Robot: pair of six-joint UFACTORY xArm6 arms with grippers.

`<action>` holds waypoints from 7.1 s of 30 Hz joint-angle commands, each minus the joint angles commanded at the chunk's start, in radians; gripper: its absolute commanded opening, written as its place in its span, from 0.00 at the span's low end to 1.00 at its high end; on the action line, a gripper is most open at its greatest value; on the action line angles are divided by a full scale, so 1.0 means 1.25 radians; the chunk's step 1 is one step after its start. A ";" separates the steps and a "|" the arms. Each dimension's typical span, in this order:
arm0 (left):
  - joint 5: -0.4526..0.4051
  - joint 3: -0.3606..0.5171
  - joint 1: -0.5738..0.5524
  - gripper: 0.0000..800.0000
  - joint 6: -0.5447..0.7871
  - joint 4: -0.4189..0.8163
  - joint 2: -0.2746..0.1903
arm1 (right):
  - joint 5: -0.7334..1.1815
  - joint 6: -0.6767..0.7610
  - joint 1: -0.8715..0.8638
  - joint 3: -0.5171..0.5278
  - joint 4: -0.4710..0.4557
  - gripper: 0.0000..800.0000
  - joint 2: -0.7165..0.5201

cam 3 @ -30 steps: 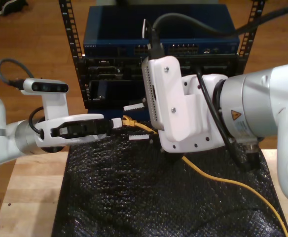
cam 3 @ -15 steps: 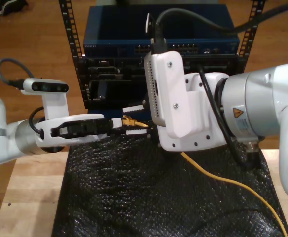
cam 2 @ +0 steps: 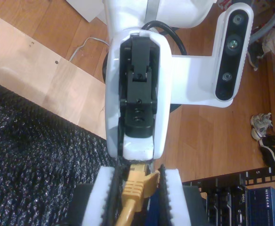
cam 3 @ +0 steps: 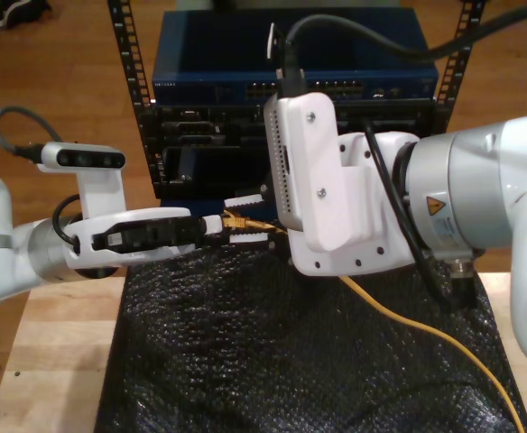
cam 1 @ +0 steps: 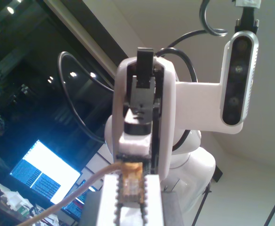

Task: Grab the cable and plug it in

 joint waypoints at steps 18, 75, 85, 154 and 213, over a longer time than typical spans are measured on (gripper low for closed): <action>0.001 -0.001 0.000 0.03 0.000 0.000 0.000 | -0.001 0.001 -0.001 0.002 0.010 0.03 -0.001; -0.264 -0.068 0.010 1.00 0.061 0.176 -0.137 | 0.168 0.147 -0.367 -0.060 0.032 0.00 0.049; -0.342 -0.153 0.101 0.99 0.153 0.366 -0.176 | 0.228 0.171 -0.423 -0.058 0.025 0.00 0.050; -0.669 0.333 0.779 1.00 1.065 1.123 -0.474 | 0.255 0.171 -0.464 0.033 0.005 0.00 0.070; -0.997 0.523 0.872 1.00 1.208 1.123 -0.489 | 0.113 0.156 -0.450 0.010 -0.063 0.00 0.097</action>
